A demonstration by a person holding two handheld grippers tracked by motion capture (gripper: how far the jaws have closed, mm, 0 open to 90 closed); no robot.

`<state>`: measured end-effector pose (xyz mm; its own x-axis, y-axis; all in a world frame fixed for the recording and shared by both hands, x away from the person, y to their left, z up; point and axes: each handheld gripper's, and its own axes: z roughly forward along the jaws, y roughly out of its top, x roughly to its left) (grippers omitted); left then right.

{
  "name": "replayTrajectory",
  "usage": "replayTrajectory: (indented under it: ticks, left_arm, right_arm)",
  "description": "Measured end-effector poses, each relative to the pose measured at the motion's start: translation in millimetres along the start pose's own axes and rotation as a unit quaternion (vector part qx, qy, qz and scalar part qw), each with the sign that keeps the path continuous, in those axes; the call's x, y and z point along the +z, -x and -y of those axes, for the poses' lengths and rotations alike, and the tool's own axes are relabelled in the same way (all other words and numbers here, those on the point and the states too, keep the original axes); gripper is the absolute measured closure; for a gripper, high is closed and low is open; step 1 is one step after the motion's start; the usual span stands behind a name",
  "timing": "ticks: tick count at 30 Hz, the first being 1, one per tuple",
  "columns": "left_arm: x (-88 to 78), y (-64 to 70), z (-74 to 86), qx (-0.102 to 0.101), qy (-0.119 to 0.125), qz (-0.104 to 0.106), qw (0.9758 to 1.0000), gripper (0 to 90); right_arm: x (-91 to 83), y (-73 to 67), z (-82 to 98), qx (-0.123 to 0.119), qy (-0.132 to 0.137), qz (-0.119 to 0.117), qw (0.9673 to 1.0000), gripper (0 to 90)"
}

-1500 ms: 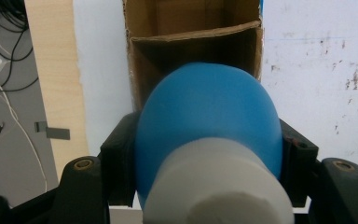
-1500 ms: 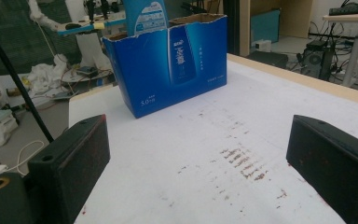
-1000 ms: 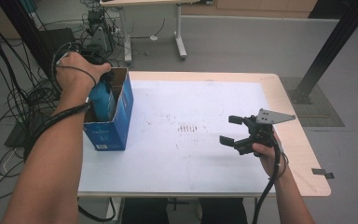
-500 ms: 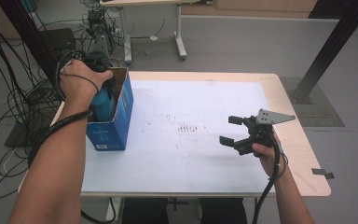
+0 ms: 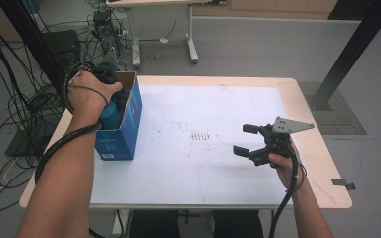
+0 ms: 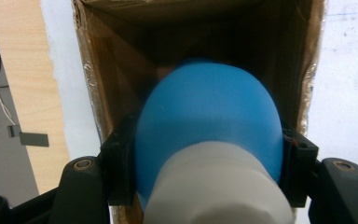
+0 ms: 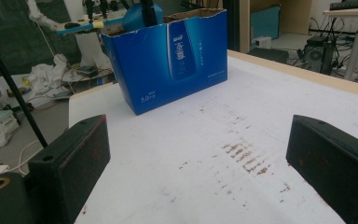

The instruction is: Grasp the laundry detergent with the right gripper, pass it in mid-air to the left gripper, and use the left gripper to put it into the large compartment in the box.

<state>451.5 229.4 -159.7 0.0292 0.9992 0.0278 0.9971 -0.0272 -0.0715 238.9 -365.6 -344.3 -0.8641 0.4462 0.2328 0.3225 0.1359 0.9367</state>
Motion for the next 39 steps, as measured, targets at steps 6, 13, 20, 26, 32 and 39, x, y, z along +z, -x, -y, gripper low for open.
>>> replayTrajectory:
  ticks: [6,13,20,26,32,39]
  left_arm:
    - [10.2,-0.6,-1.3,0.004,-0.009,-0.003,1.0000,37.8]
    - [19.2,0.2,-3.9,0.006,-0.019,-0.005,0.9998,37.8]
    - [22.1,-0.5,-2.4,0.004,-0.016,-0.006,0.9998,37.8]
    - [22.5,-0.1,-1.8,0.005,-0.016,-0.006,0.9998,37.8]
    - [22.9,-0.7,-1.9,0.003,-0.015,-0.006,0.9999,37.7]
    - [23.1,-1.8,-2.0,0.003,-0.016,-0.004,0.9999,37.7]
  right_arm:
    - [-0.7,0.0,0.8,0.001,-0.001,0.001,1.0000,6.2]
    - [1.0,0.2,1.1,0.002,-0.002,0.000,1.0000,6.2]
    - [1.7,0.5,2.7,0.005,-0.003,0.001,1.0000,6.2]
    - [3.0,0.1,2.8,0.004,-0.002,0.000,1.0000,6.2]
    - [2.3,0.4,3.4,0.005,-0.002,0.000,1.0000,6.2]
    - [2.6,0.7,4.9,0.006,-0.003,0.001,1.0000,6.3]
